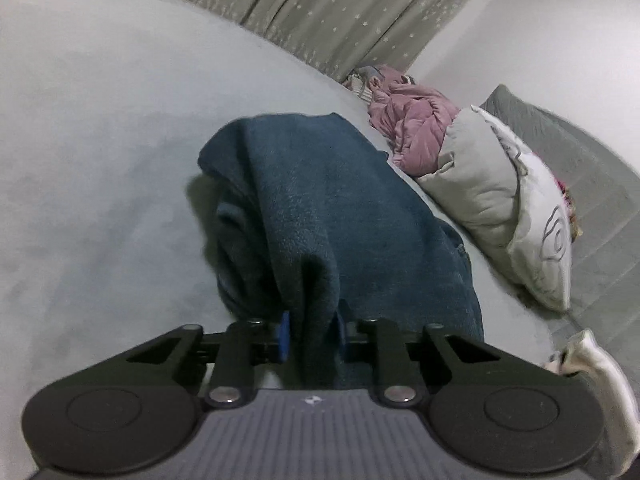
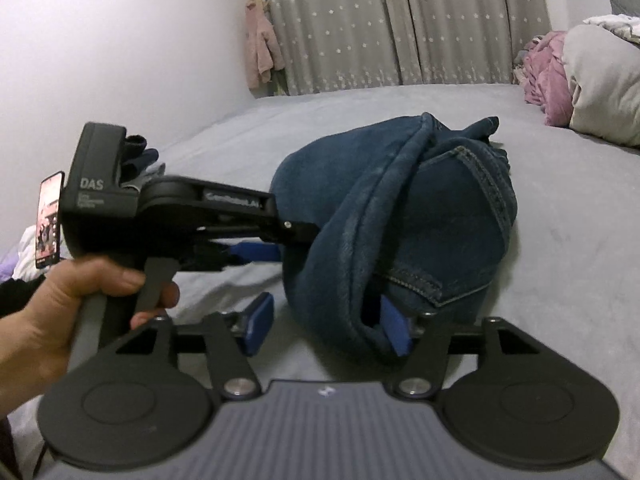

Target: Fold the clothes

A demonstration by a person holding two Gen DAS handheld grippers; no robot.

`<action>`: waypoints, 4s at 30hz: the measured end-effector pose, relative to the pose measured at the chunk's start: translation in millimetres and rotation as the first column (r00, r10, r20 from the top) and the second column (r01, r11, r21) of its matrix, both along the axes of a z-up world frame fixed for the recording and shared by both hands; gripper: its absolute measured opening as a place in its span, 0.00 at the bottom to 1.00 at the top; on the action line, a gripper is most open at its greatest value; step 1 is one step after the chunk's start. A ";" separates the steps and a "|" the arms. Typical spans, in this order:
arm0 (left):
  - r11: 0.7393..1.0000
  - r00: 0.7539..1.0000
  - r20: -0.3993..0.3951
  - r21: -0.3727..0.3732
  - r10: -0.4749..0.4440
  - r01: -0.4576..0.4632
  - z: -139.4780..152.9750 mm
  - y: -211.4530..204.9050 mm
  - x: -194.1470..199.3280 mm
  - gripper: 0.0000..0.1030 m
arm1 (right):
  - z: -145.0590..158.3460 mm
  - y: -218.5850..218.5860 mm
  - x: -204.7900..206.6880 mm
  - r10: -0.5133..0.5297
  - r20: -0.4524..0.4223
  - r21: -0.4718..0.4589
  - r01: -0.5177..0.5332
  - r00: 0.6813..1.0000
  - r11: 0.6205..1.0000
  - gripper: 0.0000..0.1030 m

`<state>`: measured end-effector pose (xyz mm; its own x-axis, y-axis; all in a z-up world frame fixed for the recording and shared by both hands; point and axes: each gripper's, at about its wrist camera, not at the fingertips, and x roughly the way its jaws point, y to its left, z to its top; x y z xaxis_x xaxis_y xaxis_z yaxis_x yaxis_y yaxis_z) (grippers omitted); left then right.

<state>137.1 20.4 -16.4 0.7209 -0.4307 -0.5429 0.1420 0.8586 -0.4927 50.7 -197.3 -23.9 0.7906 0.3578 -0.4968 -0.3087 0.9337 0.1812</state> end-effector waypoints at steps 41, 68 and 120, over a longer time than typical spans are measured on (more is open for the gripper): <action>0.998 0.997 0.048 -0.016 0.055 -0.054 20.9 13.5 -28.2 0.16 | -3.0 -21.7 21.9 0.087 -0.057 0.238 -0.071 0.995 0.969 0.11; 0.992 0.997 0.017 0.098 -0.079 0.077 44.0 9.2 -160.4 0.16 | 44.3 -29.6 -109.5 0.159 -0.166 0.280 -0.109 0.973 0.954 0.20; 0.984 0.999 0.028 0.177 -0.034 0.029 30.0 -0.8 -128.2 0.22 | 3.7 -63.5 -57.0 -0.136 -0.188 0.215 0.176 0.973 0.961 0.82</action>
